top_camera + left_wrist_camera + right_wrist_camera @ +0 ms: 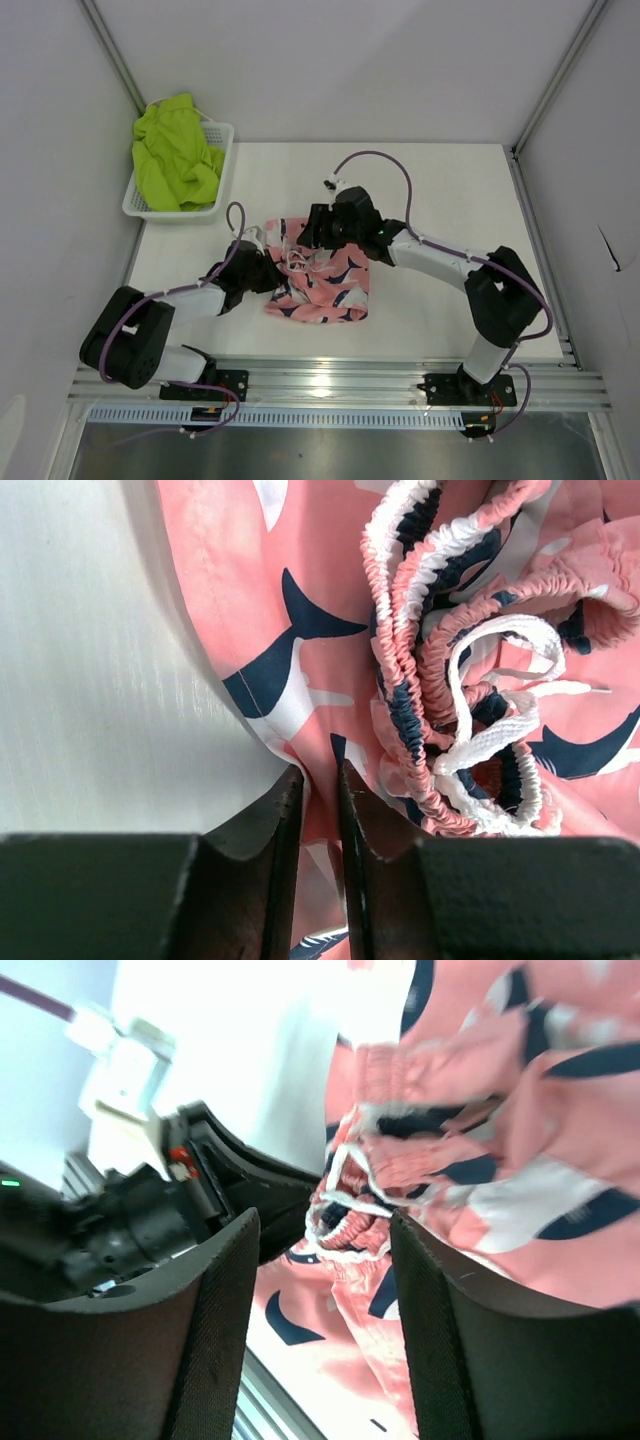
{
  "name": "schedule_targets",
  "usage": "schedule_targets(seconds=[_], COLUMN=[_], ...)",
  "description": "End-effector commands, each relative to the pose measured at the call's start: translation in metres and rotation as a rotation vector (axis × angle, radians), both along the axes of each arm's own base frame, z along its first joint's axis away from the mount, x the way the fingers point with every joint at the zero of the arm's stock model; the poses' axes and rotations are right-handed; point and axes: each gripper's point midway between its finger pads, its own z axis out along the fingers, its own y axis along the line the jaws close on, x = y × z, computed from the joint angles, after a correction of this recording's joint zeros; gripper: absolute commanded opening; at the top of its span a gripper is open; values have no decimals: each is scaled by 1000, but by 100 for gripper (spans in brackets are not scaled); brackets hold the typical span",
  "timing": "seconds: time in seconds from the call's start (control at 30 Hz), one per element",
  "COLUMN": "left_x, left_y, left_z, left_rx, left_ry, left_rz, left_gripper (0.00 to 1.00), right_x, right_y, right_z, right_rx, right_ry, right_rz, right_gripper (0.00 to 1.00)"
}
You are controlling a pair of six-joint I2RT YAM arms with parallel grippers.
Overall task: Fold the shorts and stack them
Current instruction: Fold the shorts
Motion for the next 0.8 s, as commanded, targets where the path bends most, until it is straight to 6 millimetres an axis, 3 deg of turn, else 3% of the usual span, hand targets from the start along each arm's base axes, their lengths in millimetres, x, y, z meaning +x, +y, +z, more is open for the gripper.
schedule_targets(seconds=[0.0, 0.13, 0.23, 0.33, 0.47, 0.77], left_x=[-18, -18, -20, -18, -18, -19], left_y=[12, 12, 16, 19, 19, 18], left_z=[-13, -1, 3, 9, 3, -7], left_rx=[40, 29, 39, 45, 57, 57], left_ry=[66, 44, 43, 26, 44, 55], left_rz=[12, 20, 35, 43, 40, 40], left_gripper=[23, 22, 20, 18, 16, 10], right_x=[17, 28, 32, 33, 28, 16], right_y=[-7, -27, -32, -27, -16, -2], right_z=[50, 32, 19, 6, -12, -30], right_rx=[117, 44, 25, 10, -16, -56], right_ry=[-123, -109, -105, -90, -70, -68], right_rz=[-40, -103, -119, -105, -83, -54], right_gripper=[55, 39, 17, 3, 0, 0])
